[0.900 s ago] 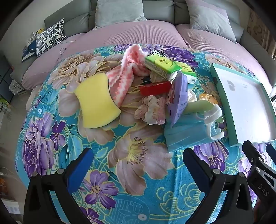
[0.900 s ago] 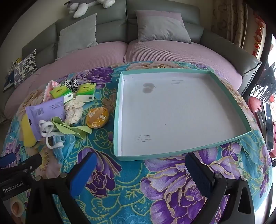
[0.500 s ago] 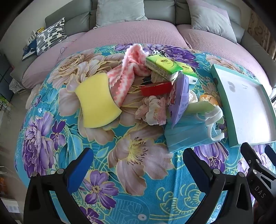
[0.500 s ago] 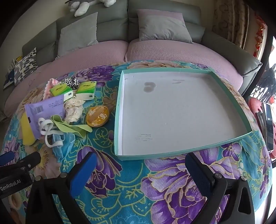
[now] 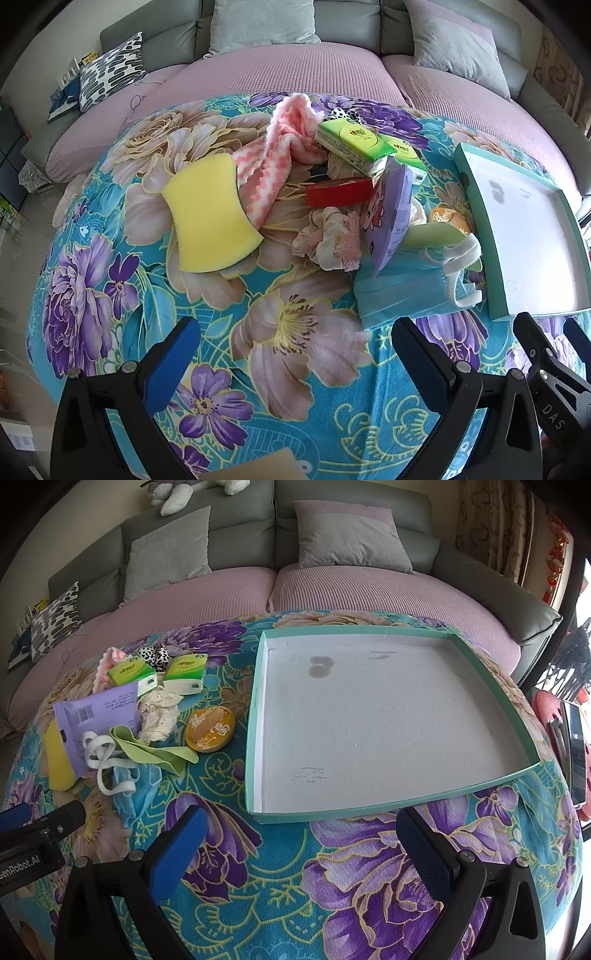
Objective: Organize soft objects
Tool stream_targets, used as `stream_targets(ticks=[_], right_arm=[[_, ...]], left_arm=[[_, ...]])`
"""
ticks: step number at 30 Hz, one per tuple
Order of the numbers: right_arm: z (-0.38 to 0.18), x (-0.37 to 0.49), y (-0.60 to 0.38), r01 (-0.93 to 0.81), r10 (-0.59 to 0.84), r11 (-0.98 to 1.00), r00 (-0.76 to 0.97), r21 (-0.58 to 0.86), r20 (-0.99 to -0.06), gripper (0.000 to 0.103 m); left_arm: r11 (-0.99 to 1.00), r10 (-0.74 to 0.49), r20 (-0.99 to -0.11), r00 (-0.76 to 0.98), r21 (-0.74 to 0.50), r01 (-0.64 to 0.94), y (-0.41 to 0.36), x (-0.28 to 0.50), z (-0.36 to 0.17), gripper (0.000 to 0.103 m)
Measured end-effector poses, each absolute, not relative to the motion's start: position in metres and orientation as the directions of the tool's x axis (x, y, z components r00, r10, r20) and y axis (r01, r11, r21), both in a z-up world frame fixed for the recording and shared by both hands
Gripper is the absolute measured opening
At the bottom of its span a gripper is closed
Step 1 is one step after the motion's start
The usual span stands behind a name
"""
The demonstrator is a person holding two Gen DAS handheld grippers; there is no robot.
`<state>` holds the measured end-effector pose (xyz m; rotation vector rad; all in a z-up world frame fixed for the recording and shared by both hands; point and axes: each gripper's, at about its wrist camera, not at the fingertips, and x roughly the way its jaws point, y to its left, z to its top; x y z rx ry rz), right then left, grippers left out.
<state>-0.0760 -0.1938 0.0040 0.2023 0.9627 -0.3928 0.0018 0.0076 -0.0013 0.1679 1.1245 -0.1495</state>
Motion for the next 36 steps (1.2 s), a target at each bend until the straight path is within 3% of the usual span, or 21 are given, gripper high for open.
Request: stream_targets(ticks=[36], right_arm=[[0.0033, -0.0747, -0.1927, 0.41, -0.239, 0.912, 0.507, -0.012, -0.828, 0.103]], left_arm=[[0.988, -0.064, -0.898, 0.436, 0.004, 0.153, 0.0135, 0.0068, 0.0021, 0.103]])
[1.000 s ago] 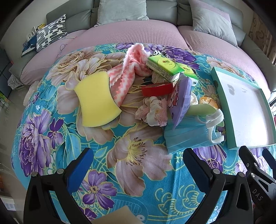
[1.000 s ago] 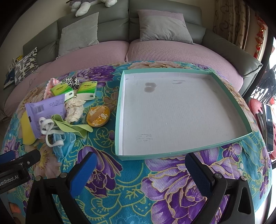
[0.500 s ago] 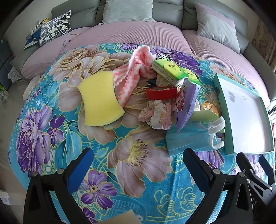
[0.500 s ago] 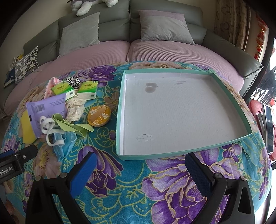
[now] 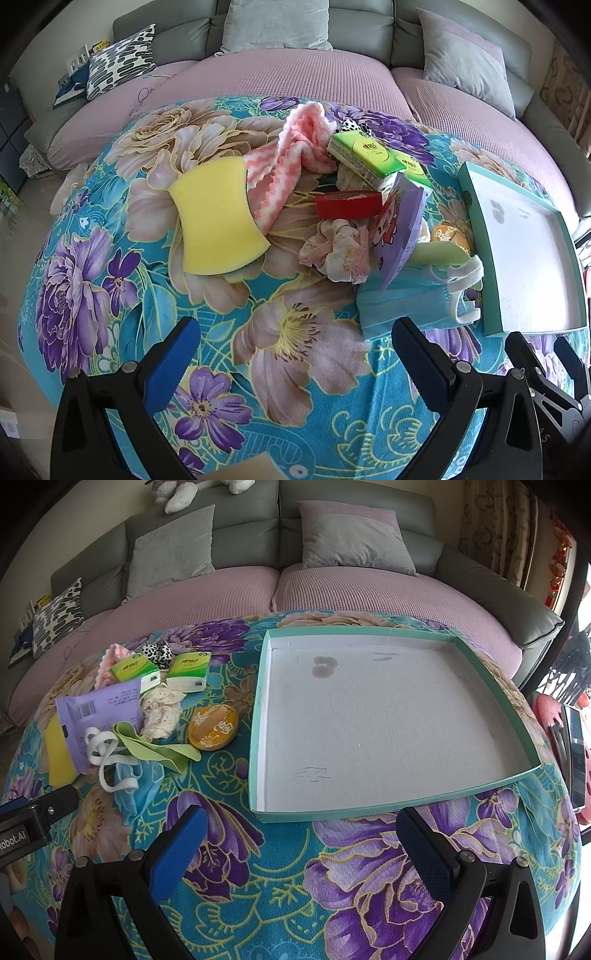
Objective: Organize soft objects
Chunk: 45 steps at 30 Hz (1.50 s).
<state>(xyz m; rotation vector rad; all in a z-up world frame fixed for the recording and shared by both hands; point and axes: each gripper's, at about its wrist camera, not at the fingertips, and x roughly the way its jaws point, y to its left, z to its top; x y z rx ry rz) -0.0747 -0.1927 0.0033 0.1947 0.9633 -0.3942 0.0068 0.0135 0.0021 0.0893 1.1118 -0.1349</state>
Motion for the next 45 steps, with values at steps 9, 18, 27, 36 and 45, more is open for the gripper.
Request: stream_targets(ticks=[9, 18, 27, 36, 45], right_arm=[[0.004, -0.075, -0.194, 0.409, -0.24, 0.912, 0.506, -0.014, -0.829, 0.103], [0.002, -0.075, -0.191, 0.406, -0.241, 0.913, 0.506, -0.018, -0.828, 0.103], [0.001, -0.074, -0.191, 0.405, -0.242, 0.914, 0.506, -0.019, -0.828, 0.103], [0.005, -0.075, -0.187, 0.397, -0.237, 0.918, 0.518, -0.015, -0.822, 0.103], [0.028, -0.06, -0.162, 0.257, -0.059, 0.958, 0.616, 0.129, -0.785, 0.103]], left_arm=[[0.983, -0.077, -0.872, 0.483, 0.016, 0.184, 0.009, 0.005, 0.007, 0.103], [0.981, -0.118, -0.845, 0.522, -0.018, 0.192, 0.011, 0.003, 0.012, 0.103], [0.98, -0.146, -0.834, 0.533, -0.049, 0.193, 0.013, 0.003, 0.014, 0.103], [0.978, -0.184, -0.811, 0.555, -0.095, 0.186, 0.016, 0.003, 0.018, 0.103], [0.99, -0.14, -0.809, 0.571, -0.1, 0.101, 0.042, 0.02, 0.029, 0.103]])
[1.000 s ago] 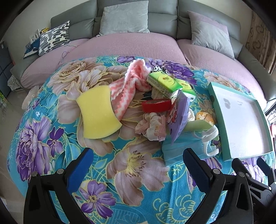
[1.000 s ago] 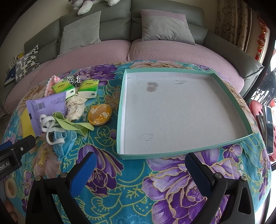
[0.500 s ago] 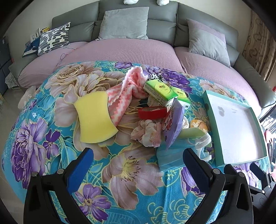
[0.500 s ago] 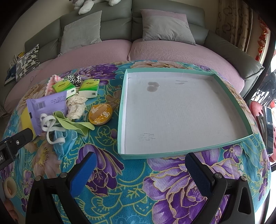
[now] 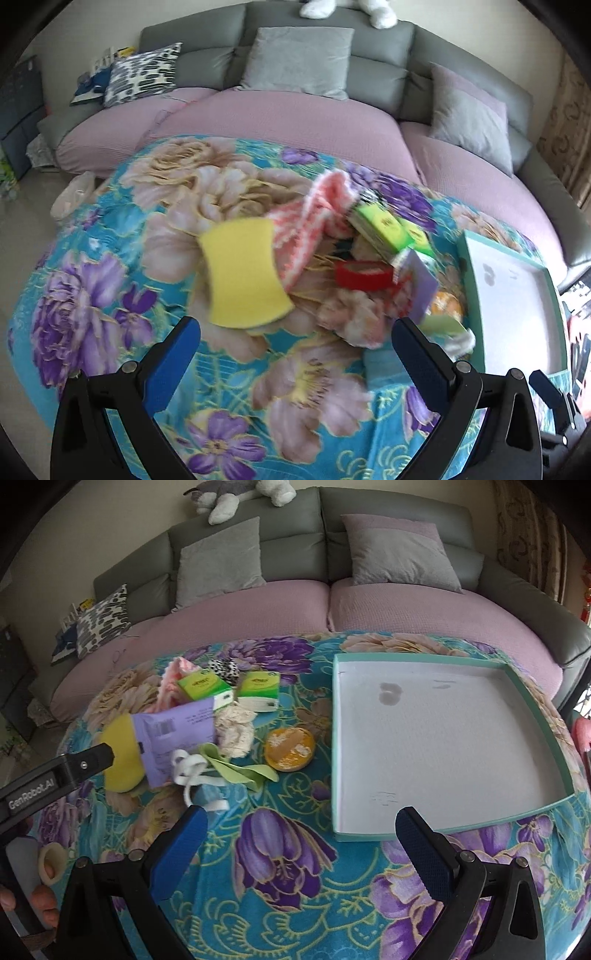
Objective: Organize soft objects
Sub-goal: 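Grasp the purple snack packet with the left tool while the right tool grasps the blue face mask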
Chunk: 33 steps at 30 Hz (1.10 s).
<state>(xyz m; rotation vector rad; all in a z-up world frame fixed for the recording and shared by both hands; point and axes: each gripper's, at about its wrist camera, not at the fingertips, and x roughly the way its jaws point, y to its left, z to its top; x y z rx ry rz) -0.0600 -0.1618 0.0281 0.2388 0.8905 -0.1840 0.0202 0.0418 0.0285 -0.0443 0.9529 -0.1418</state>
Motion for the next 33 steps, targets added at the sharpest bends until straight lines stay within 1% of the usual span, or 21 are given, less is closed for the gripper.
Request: stream_targets(ticks=[4, 9, 11, 14, 19, 21, 22, 24, 25, 26, 27, 28, 29, 30, 31, 32, 33], right_arm=[[0.029, -0.044, -0.145, 0.199, -0.019, 0.971, 0.622, 0.135, -0.783, 0.099], [0.019, -0.03, -0.138, 0.173, 0.03, 0.971, 0.601, 0.167, -0.799, 0.091], [0.013, -0.024, -0.14, 0.175, 0.05, 0.967, 0.585, 0.186, -0.809, 0.089], [0.004, -0.016, -0.142, 0.18, 0.077, 0.96, 0.562, 0.213, -0.824, 0.085], [-0.007, -0.01, -0.142, 0.17, 0.125, 0.951, 0.55, 0.257, -0.826, 0.079], [-0.012, -0.008, -0.141, 0.16, 0.156, 0.946, 0.54, 0.282, -0.827, 0.072], [-0.015, -0.007, -0.141, 0.157, 0.165, 0.944, 0.534, 0.289, -0.829, 0.071], [-0.019, -0.006, -0.139, 0.158, 0.175, 0.942, 0.526, 0.298, -0.832, 0.064], [-0.021, -0.005, -0.139, 0.157, 0.186, 0.938, 0.523, 0.308, -0.832, 0.062], [-0.022, -0.005, -0.14, 0.158, 0.195, 0.935, 0.522, 0.318, -0.831, 0.057], [-0.024, -0.005, -0.14, 0.16, 0.199, 0.932, 0.524, 0.325, -0.828, 0.052], [-0.024, -0.005, -0.14, 0.162, 0.2, 0.931, 0.525, 0.328, -0.827, 0.05], [-0.024, -0.006, -0.141, 0.165, 0.201, 0.929, 0.528, 0.332, -0.825, 0.046], [-0.023, -0.006, -0.141, 0.168, 0.203, 0.927, 0.531, 0.337, -0.823, 0.043], [-0.023, -0.006, -0.142, 0.17, 0.205, 0.924, 0.533, 0.342, -0.821, 0.041], [-0.023, -0.007, -0.143, 0.174, 0.207, 0.922, 0.535, 0.347, -0.819, 0.037], [-0.023, -0.007, -0.144, 0.176, 0.21, 0.919, 0.536, 0.352, -0.818, 0.034]], left_arm=[[0.996, -0.093, -0.814, 0.573, -0.072, 0.059, 0.05, 0.027, 0.041, 0.103], [0.987, -0.145, -0.827, 0.543, -0.155, 0.027, 0.053, 0.04, 0.056, 0.103], [0.986, -0.146, -0.83, 0.538, -0.164, 0.015, 0.048, 0.045, 0.059, 0.103], [0.977, -0.195, -0.832, 0.519, -0.21, 0.031, 0.037, 0.05, 0.058, 0.103], [0.954, -0.296, -0.811, 0.504, -0.275, 0.119, 0.014, 0.049, 0.053, 0.103], [0.945, -0.325, -0.811, 0.486, -0.295, 0.14, 0.007, 0.05, 0.046, 0.101], [0.942, -0.335, -0.814, 0.474, -0.3, 0.149, 0.003, 0.05, 0.042, 0.098], [0.943, -0.332, -0.828, 0.451, -0.291, 0.16, -0.004, 0.052, 0.034, 0.088], [0.944, -0.33, -0.832, 0.445, -0.286, 0.165, -0.006, 0.052, 0.032, 0.079], [0.943, -0.332, -0.835, 0.439, -0.284, 0.172, -0.009, 0.053, 0.029, 0.073], [0.941, -0.337, -0.838, 0.43, -0.287, 0.178, -0.011, 0.053, 0.027, 0.07], [0.939, -0.341, -0.84, 0.422, -0.291, 0.181, -0.011, 0.053, 0.025, 0.062], [0.939, -0.343, -0.843, 0.415, -0.292, 0.182, -0.011, 0.053, 0.023, 0.053], [0.938, -0.343, -0.846, 0.408, -0.291, 0.186, -0.012, 0.053, 0.02, 0.048], [0.938, -0.343, -0.848, 0.404, -0.29, 0.19, -0.012, 0.052, 0.019, 0.04], [0.937, -0.346, -0.849, 0.4, -0.291, 0.193, -0.012, 0.052, 0.018, 0.034], [0.935, -0.352, -0.848, 0.396, -0.296, 0.197, -0.013, 0.051, 0.017, 0.031]])
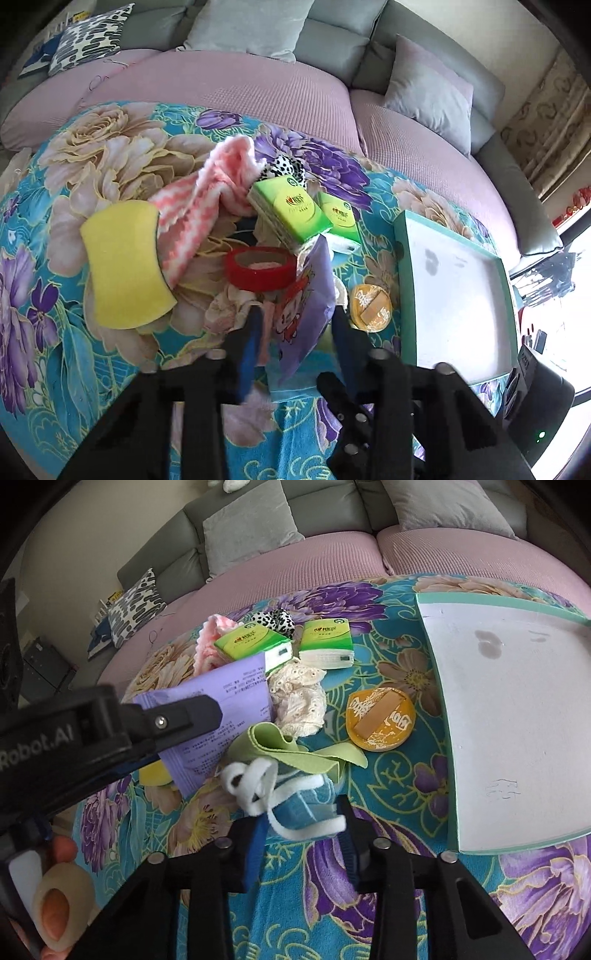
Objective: Organize soft objects
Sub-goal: 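Grasp the purple snack packet with the left tool while the right tool grasps the blue face mask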
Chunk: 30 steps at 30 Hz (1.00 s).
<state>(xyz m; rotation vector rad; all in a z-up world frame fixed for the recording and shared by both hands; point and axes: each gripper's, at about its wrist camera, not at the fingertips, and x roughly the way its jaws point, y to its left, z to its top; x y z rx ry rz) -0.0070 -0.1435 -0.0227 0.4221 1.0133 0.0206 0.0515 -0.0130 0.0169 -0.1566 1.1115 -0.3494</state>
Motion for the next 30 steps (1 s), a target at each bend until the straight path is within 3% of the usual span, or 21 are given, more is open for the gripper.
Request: stream_targets(ticks=[1, 5, 12, 30], right_arm=[[-0.023, -0.007, -0.145, 0.179, 0.214, 0.916, 0.536, 0.358, -0.816, 0.032], [-0.023, -0.009, -0.149, 0.186, 0.225, 0.908, 0.54, 0.376, -0.811, 0.02], [-0.017, -0.017, -0.149, 0.17, 0.227, 0.91, 0.556, 0.377, -0.799, 0.012], [0.034, -0.059, -0.168, 0.146, 0.184, 0.916, 0.674, 0.373, -0.715, 0.01]], left_arm=[[0.932, -0.358, -0.847, 0.393, -0.301, 0.2, -0.013, 0.052, 0.016, 0.026], [0.924, -0.378, -0.841, 0.387, -0.318, 0.211, -0.014, 0.052, 0.013, 0.018], [0.922, -0.386, -0.823, 0.417, -0.324, 0.213, -0.01, 0.052, 0.021, 0.016], [0.905, -0.424, -0.728, 0.539, -0.361, 0.225, 0.009, 0.038, 0.06, 0.016]])
